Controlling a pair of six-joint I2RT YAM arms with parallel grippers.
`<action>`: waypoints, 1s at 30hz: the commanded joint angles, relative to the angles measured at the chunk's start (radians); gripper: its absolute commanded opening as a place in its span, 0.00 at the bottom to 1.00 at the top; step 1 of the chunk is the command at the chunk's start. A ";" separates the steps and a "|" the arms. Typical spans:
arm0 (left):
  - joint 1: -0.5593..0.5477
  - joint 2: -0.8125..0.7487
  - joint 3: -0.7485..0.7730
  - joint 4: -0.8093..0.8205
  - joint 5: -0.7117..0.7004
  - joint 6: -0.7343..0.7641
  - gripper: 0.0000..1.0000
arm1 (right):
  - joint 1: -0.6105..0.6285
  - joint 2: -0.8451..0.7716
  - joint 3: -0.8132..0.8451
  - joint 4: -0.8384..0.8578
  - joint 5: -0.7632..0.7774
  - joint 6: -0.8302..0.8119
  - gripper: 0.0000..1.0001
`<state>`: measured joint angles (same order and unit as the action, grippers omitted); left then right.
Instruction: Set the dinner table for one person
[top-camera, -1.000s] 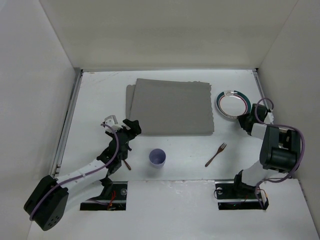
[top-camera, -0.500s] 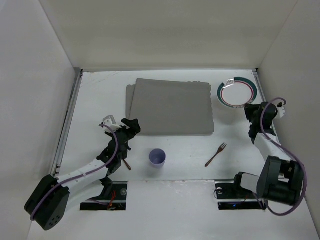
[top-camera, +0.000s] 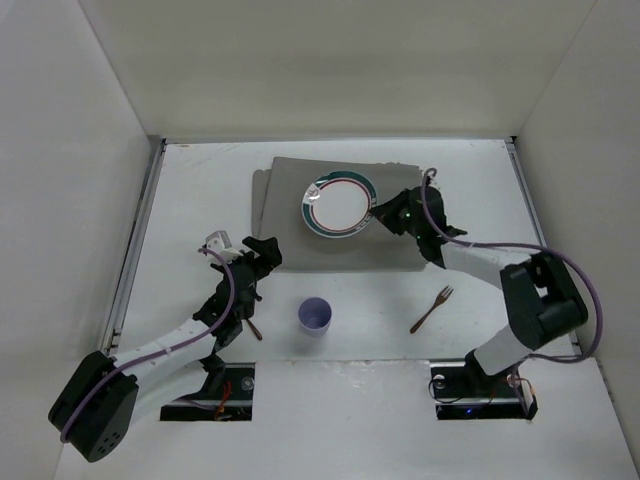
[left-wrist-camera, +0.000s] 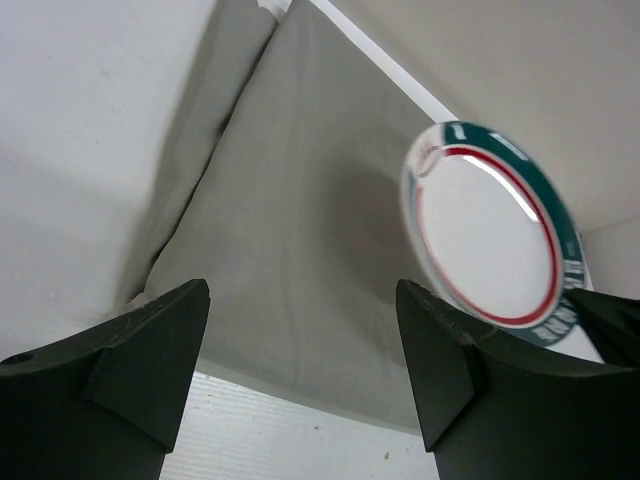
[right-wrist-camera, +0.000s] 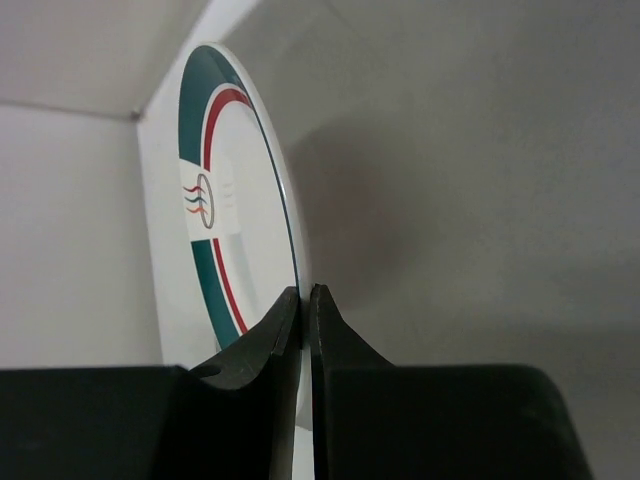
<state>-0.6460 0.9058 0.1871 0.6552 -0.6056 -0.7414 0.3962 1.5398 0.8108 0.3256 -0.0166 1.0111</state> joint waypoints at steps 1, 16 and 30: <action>-0.001 -0.007 -0.009 0.055 -0.003 -0.012 0.73 | 0.029 0.064 0.094 0.115 0.015 0.029 0.11; -0.007 0.048 -0.006 0.081 0.004 -0.018 0.73 | 0.005 0.264 0.133 0.105 0.018 0.046 0.12; -0.011 0.041 -0.001 0.077 0.004 -0.003 0.64 | 0.062 -0.002 0.102 -0.227 0.231 -0.236 0.60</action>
<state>-0.6487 0.9554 0.1871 0.6701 -0.5995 -0.7467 0.4187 1.6825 0.9134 0.1581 0.1261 0.9115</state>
